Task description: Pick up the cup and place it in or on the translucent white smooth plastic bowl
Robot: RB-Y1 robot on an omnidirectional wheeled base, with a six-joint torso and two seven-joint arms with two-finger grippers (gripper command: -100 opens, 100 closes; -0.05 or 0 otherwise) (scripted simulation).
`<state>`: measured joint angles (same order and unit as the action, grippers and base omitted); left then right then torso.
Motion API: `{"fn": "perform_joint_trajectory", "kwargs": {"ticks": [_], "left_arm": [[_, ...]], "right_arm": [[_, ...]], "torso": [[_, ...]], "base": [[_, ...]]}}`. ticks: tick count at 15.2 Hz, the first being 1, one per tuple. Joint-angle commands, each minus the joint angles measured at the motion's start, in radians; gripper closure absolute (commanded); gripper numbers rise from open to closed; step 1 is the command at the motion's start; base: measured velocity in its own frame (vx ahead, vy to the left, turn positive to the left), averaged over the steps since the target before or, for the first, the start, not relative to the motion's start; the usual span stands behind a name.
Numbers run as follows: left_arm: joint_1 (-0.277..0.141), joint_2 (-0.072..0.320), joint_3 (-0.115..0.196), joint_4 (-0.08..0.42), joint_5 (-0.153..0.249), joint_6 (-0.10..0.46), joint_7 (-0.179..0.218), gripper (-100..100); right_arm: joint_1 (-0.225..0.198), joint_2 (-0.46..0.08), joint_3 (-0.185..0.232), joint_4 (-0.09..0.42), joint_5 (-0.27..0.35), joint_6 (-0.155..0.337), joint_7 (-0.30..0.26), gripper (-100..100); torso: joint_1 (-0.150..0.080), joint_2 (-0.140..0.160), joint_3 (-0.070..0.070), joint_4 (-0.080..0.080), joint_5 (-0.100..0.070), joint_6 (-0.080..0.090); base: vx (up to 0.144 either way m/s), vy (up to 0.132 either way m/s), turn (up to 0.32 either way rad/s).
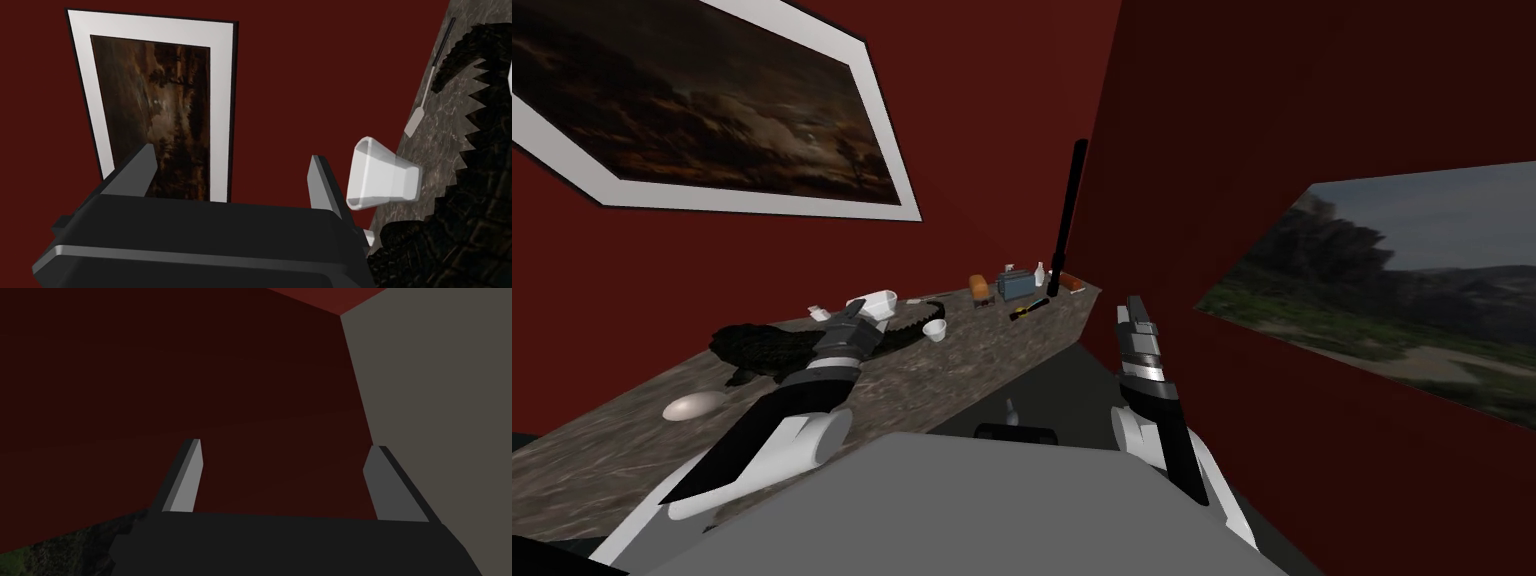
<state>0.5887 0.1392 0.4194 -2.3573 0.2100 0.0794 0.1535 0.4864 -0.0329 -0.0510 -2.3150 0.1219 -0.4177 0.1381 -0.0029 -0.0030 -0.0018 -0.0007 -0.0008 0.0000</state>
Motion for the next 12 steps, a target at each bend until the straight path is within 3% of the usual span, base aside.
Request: {"fn": "perform_joint_trajectory", "kwargs": {"ticks": [1, 4, 5, 8, 9, 11, 12], "left_arm": [[0.008, 0.002, 0.037, -0.009, 0.018, 0.050, 0.008, -100], [0.008, 0.002, 0.037, -0.009, 0.018, 0.091, 0.008, -100], [0.017, 0.003, 0.071, -0.017, 0.036, 0.128, 0.016, -100], [0.017, 0.003, 0.071, -0.017, 0.036, 0.165, 0.016, -100], [0.028, 0.005, 0.104, -0.024, 0.054, 0.205, 0.024, -100], [0.028, 0.005, 0.104, -0.024, 0.054, 0.241, 0.024, -100], [0.039, 0.007, 0.136, -0.031, 0.073, 0.271, 0.032, -100]], "right_arm": [[0.000, 0.000, 0.000, 0.000, 0.000, 0.000, 0.000, 0], [0.000, 0.000, 0.000, 0.000, 0.000, 0.000, 0.000, 0], [0.000, 0.000, 0.000, 0.000, 0.000, 0.000, 0.000, 0], [0.000, 0.000, 0.000, 0.000, 0.000, 0.000, 0.000, 0], [0.000, 0.000, 0.000, 0.000, 0.000, 0.000, 0.000, 0], [0.000, 0.000, 0.000, 0.000, 0.000, 0.000, 0.000, 0], [0.000, 0.000, 0.000, 0.000, 0.000, 0.000, 0.000, 0]], "torso": [[0.000, 0.000, 0.000, 0.000, 0.000, 0.000], [0.000, -0.001, 0.000, 0.000, 0.000, 0.000], [0.001, 0.000, 0.000, 0.000, 0.000, 0.000], [0.000, -0.001, 0.000, 0.000, 0.000, 0.000], [0.001, 0.000, 0.000, 0.000, 0.000, 0.000], [0.000, -0.001, -0.001, 0.000, 0.000, 0.000], [0.000, -0.001, -0.001, 0.000, 0.000, 0.000]], "base": [[0.046, -0.040, -0.039], [0.043, -0.036, -0.013], [0.052, -0.039, -0.041], [0.048, -0.037, -0.018], [0.054, -0.040, -0.040], [0.058, -0.049, -0.035], [0.063, -0.047, -0.062]]}}
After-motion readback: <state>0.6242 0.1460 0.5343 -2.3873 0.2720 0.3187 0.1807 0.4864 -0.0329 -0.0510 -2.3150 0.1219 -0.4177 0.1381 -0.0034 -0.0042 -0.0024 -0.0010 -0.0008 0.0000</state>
